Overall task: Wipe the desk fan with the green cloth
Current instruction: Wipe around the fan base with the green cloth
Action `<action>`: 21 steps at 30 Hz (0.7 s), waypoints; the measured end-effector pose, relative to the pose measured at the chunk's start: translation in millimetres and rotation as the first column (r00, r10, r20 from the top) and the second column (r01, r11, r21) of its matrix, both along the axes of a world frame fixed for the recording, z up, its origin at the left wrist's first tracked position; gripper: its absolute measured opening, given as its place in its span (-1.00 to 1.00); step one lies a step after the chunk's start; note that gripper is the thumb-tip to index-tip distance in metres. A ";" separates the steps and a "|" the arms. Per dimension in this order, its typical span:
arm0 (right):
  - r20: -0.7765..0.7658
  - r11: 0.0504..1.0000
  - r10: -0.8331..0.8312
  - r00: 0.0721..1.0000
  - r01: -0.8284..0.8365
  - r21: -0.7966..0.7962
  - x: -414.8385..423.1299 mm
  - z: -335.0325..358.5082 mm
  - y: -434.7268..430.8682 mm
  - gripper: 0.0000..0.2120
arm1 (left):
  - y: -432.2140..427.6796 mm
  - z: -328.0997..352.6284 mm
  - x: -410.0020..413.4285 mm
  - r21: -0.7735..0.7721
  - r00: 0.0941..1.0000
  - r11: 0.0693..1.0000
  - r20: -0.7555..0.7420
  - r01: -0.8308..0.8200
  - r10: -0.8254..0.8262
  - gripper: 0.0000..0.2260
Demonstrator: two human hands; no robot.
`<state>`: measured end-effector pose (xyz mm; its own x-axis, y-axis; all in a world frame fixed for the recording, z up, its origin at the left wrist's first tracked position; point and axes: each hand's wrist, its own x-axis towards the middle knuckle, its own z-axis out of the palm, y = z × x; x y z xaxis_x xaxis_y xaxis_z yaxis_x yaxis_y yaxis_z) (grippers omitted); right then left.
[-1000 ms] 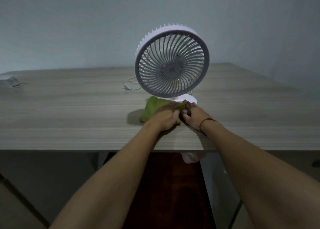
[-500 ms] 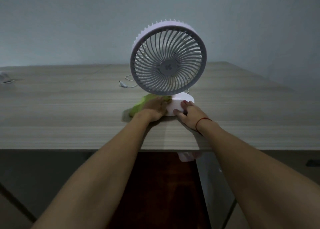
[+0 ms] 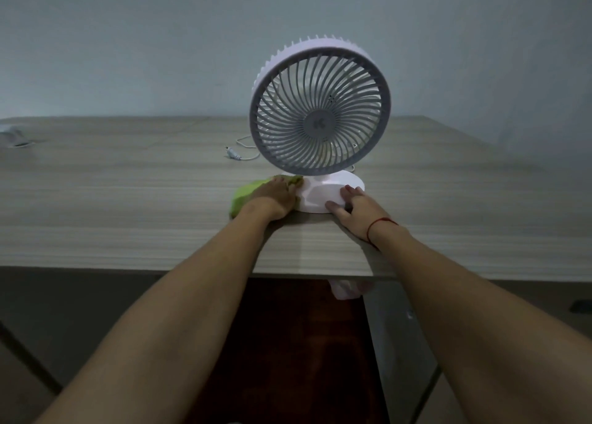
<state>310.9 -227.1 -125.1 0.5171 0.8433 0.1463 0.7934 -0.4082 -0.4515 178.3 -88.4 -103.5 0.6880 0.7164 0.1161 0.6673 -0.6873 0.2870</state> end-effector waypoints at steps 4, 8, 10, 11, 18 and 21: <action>0.028 1.000 0.009 1.000 -0.009 0.013 1.5 -0.7 0.9 -0.36 | -20.3 -6.4 14.6 -0.014 0.980 0.983 0.084 0.182 -0.180 -0.58; 0.044 0.998 0.058 0.997 -0.059 0.032 -0.3 0.2 -0.3 -0.45 | -38.4 -17.8 16.9 -0.041 0.942 0.969 0.249 0.243 -0.226 -0.63; 0.028 0.998 0.047 0.999 -0.048 0.038 -0.6 -0.1 -0.8 -0.42 | -30.2 -18.4 14.8 0.018 0.947 0.971 0.215 0.240 -0.238 -0.61; 0.015 0.999 0.031 0.999 -0.032 0.037 -0.4 0.2 -1.0 -0.38 | -23.5 -17.1 13.1 0.049 0.958 0.973 0.172 0.225 -0.230 -0.58; -0.022 1.000 0.011 1.000 -0.010 0.016 -3.3 1.4 -3.8 -0.35 | 28.4 -11.6 10.3 0.008 0.999 1.000 -0.045 0.015 -0.015 -0.53; -0.016 1.000 0.015 1.000 -0.015 -0.016 -2.1 4.3 -1.7 -0.36 | 18.6 -8.6 15.0 -0.012 0.999 1.000 0.039 0.017 -0.016 -0.55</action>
<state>308.7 -228.8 -120.7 0.5068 0.8530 0.1248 0.7923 -0.4038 -0.4574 193.3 -69.7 -112.2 0.6949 0.7065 0.1339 0.6440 -0.6943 0.3211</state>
